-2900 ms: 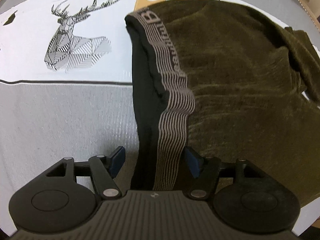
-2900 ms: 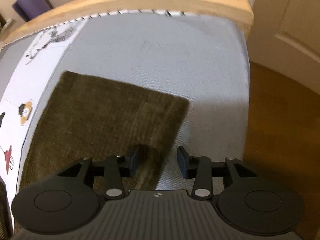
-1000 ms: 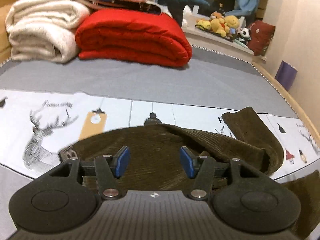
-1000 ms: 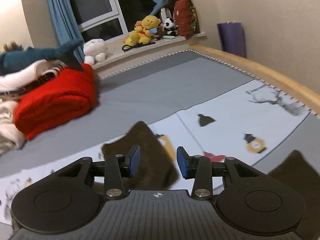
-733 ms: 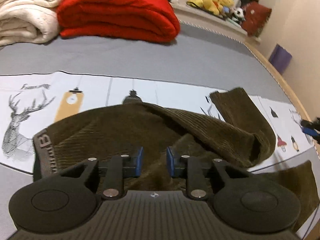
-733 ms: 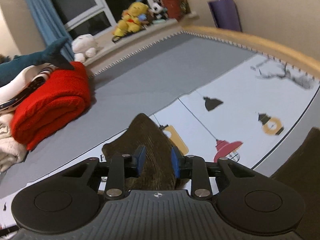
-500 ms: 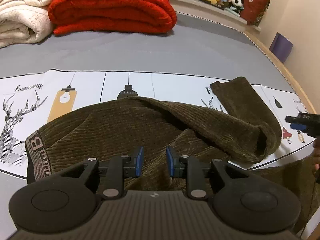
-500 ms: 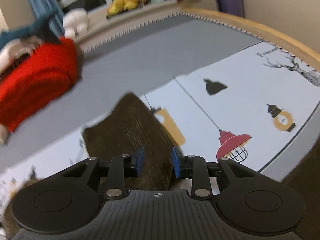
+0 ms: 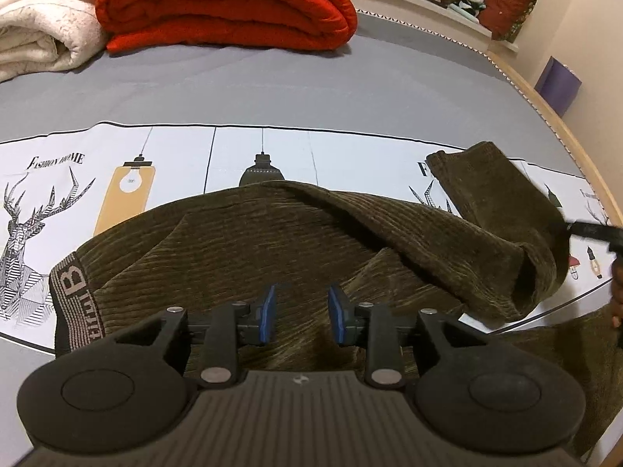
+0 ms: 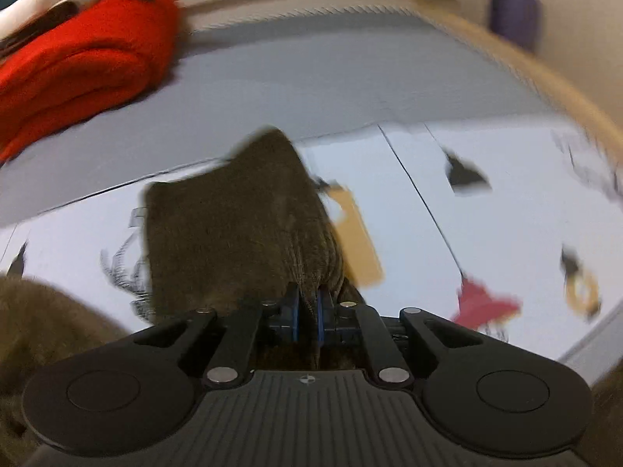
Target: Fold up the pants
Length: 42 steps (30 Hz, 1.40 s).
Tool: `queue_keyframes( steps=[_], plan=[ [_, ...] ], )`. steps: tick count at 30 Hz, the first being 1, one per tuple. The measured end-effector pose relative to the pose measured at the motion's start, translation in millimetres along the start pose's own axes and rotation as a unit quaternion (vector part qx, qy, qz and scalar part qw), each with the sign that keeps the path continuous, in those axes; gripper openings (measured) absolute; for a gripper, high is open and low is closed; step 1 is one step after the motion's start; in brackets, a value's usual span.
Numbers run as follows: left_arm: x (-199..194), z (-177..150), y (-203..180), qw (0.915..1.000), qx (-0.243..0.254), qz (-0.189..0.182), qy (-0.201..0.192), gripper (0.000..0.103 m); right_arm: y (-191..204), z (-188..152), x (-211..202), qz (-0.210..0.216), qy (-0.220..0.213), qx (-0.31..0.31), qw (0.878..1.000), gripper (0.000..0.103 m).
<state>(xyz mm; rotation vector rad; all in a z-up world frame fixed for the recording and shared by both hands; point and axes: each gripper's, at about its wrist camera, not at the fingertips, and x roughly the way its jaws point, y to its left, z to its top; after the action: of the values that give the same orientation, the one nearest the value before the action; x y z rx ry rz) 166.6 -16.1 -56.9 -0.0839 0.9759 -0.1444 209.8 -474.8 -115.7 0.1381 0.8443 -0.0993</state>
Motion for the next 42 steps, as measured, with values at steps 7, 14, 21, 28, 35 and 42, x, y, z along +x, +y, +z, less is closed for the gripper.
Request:
queue_keyframes(
  steps=[7, 14, 21, 28, 35, 42],
  plan=[
    [-7.0, -0.7, 6.4, 1.0000, -0.001, 0.004, -0.004, 0.033, 67.3, -8.1, -91.8, 0.190, -0.023, -0.205, 0.960, 0.007],
    [-9.5, -1.3, 0.5, 1.0000, 0.000, 0.004, -0.006, 0.034, 106.5, -80.0, -83.7, 0.241, 0.118, -0.344, 0.900, 0.015],
    [-3.5, -2.3, -5.4, 1.0000, 0.006, -0.003, 0.001, 0.039, 72.6, -31.5, -97.6, 0.283, 0.041, -0.209, 0.935, 0.043],
    [20.3, -9.6, -10.1, 0.9979, -0.006, -0.040, 0.052, 0.039, 87.3, -13.3, -58.8, 0.233, 0.023, -0.188, 0.954, 0.044],
    [42.1, -18.4, -32.3, 0.9917, 0.018, -0.095, 0.084, 0.041, 147.9, -40.8, -36.9, 0.218, 0.085, -0.322, 0.917, 0.048],
    [67.6, -32.7, -51.4, 0.9886, 0.049, -0.101, 0.101, 0.048, 155.9, -45.2, -51.6, 0.244, 0.089, -0.369, 0.892, 0.022]
  ],
)
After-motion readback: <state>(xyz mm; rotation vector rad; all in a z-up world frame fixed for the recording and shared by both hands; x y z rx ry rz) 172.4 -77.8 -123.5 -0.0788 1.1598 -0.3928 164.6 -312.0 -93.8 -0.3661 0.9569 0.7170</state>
